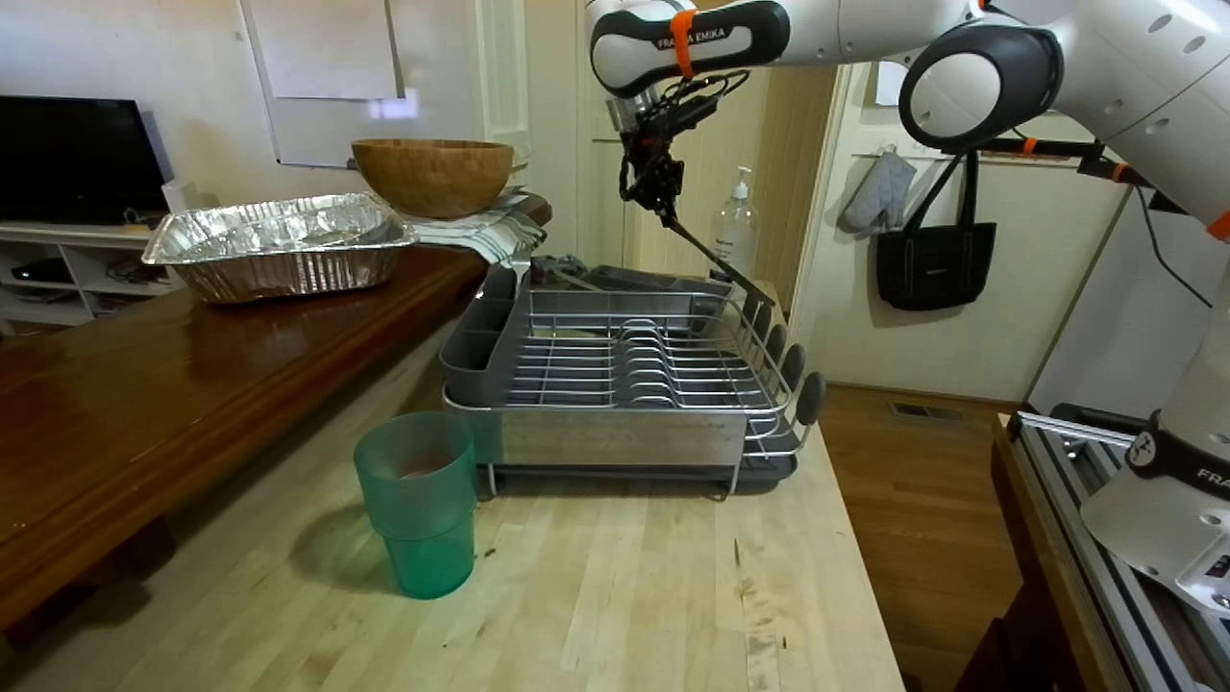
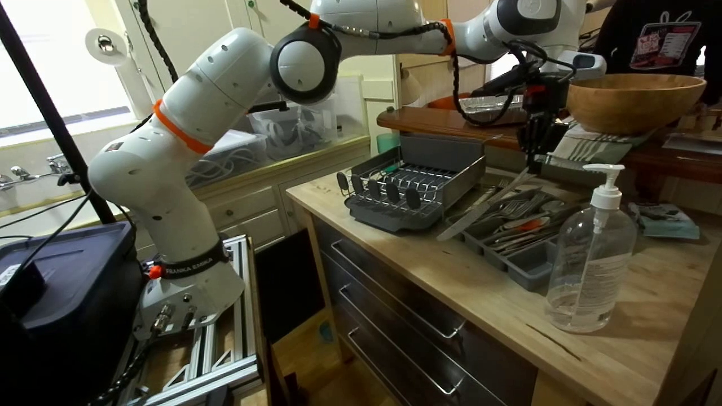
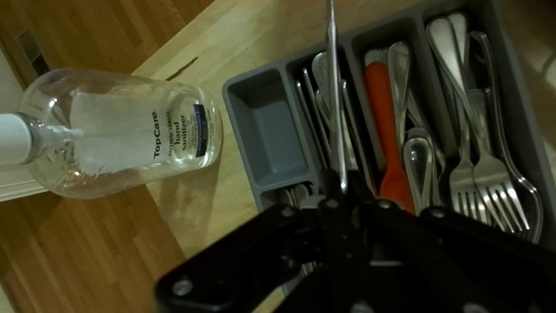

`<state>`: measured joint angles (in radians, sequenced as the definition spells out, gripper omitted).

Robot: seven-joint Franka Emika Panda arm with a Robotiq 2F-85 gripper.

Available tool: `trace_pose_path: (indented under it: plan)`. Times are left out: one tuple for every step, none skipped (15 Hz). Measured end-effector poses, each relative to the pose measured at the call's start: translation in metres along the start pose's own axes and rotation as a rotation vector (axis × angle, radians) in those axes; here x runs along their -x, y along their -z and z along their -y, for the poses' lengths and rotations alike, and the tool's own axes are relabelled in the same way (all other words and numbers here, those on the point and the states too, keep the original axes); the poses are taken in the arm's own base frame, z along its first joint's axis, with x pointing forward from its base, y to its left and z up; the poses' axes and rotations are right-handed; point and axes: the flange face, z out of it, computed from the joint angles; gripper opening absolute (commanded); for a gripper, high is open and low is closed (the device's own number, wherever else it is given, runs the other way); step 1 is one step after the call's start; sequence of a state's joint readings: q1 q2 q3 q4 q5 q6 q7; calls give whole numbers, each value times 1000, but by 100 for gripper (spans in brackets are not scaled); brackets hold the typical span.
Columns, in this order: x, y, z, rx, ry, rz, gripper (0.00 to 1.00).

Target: Move the knife from the left rack to the right rack

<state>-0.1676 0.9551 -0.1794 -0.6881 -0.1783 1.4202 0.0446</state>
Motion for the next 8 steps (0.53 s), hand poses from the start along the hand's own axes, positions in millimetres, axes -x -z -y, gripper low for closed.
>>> trace_pose_path:
  plan:
    - [-2,-2,2,10,5,-3,2]
    - [-5,-5,4,19,6,-7,2]
    - [-7,-7,6,29,6,-10,2]
    - [-9,-11,8,40,7,-9,2]
    - [-11,-13,11,50,5,-8,2]
    - [-12,-15,12,58,-6,-10,2]
    - [-13,-16,13,61,-26,-14,2]
    - [-14,-16,13,61,-52,-16,2]
